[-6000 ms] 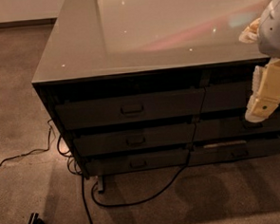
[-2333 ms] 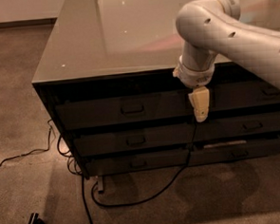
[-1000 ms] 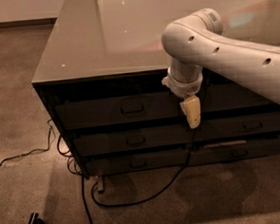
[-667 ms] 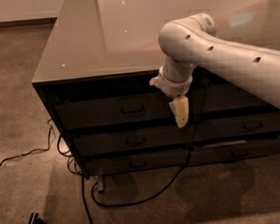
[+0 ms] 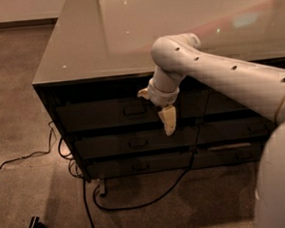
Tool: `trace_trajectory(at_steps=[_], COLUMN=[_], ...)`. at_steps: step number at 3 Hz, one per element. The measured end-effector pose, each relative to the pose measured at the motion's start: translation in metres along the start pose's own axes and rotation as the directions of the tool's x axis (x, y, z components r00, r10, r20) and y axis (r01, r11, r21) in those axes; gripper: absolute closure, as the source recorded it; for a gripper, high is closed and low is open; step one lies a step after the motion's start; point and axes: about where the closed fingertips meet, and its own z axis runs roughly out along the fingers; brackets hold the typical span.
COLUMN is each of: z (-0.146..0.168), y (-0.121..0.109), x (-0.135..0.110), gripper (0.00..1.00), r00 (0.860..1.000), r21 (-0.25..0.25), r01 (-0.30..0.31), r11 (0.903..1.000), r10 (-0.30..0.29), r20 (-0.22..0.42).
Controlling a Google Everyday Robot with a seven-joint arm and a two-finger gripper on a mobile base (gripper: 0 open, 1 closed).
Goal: Open top drawer
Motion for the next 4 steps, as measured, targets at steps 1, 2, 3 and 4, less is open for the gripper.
trace_trajectory(at_steps=[1, 2, 3, 4], z=[0.017, 0.024, 0.021, 0.014], y=[-0.006, -0.012, -0.017, -0.023], x=[0.009, 0.027, 0.052, 0.069], gripper=[0.0, 0.0, 0.0, 0.0], r00=[1.0, 0.999, 0.994, 0.986], r21=[-0.007, -0.005, 0.014, 0.018], r01=[-0.008, -0.046, -0.109, -0.15], r11=[0.9999, 0.9989, 0.994, 0.9884], r10=[0.008, 0.046, 0.109, 0.151], r20=[0.017, 0.014, 0.004, -0.066])
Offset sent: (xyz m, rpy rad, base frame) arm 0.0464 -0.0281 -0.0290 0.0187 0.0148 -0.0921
